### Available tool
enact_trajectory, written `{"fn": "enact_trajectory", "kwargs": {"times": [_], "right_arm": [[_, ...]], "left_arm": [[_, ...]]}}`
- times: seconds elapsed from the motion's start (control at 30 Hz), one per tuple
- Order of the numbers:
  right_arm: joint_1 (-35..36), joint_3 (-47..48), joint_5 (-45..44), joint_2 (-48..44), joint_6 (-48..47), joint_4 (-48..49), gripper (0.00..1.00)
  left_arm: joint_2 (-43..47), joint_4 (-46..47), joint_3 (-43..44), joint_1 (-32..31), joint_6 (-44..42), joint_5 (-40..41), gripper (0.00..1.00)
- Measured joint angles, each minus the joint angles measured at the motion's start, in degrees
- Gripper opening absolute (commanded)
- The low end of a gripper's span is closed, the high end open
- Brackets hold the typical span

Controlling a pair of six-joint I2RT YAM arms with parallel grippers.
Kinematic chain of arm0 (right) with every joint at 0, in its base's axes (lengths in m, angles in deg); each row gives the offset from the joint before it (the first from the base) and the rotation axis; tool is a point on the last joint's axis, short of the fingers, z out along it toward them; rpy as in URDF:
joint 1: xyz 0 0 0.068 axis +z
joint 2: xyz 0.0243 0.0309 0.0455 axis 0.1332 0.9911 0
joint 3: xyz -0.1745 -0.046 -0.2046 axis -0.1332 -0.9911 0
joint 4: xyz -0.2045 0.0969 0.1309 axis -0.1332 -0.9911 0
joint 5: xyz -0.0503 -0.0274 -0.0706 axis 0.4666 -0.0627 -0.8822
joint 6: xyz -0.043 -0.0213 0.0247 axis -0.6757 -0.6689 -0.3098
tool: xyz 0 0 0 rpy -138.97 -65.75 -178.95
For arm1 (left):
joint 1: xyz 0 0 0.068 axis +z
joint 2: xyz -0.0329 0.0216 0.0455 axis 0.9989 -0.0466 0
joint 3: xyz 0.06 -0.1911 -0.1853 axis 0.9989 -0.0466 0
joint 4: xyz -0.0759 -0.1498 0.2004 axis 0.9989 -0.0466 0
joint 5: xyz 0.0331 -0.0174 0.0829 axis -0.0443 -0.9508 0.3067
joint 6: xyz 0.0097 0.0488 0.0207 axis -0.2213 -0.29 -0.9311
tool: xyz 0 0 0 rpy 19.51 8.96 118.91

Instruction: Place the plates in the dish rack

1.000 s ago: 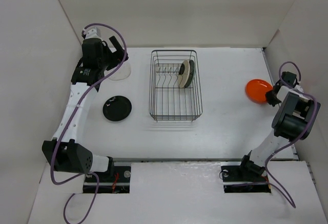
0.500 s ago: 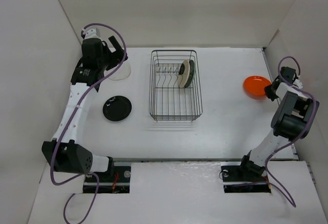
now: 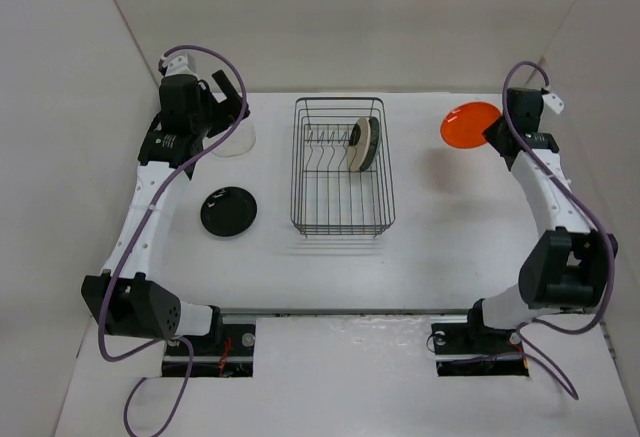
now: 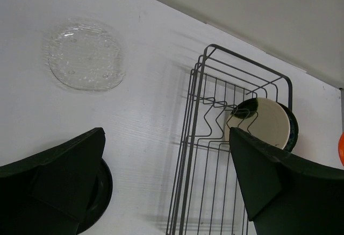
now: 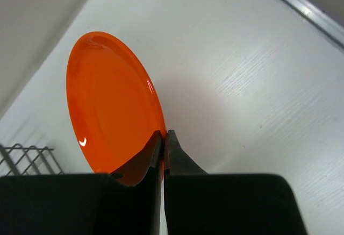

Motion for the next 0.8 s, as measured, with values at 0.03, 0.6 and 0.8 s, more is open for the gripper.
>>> {"fn": "enact_trajectory", "kwargs": {"times": [0.03,0.6,0.8], "right_arm": [[1.6,0.5,-1.5,-1.7,-0.4,-0.8,0.00],[35.7,42.3,-31.9,8.2,-15.9,-20.7,0.00],[41.7,59.9,-35.5,23.2,-21.3,-28.5,0.00]], "left_arm": [[-0.1,0.0,0.0,0.0,0.0,-0.2,1.00],[-1.6,-0.2,0.0,0.0,-0.3,1.6,1.00],[-1.6,-0.4,0.0,1.9,-0.6,2.2,1.00]]}}
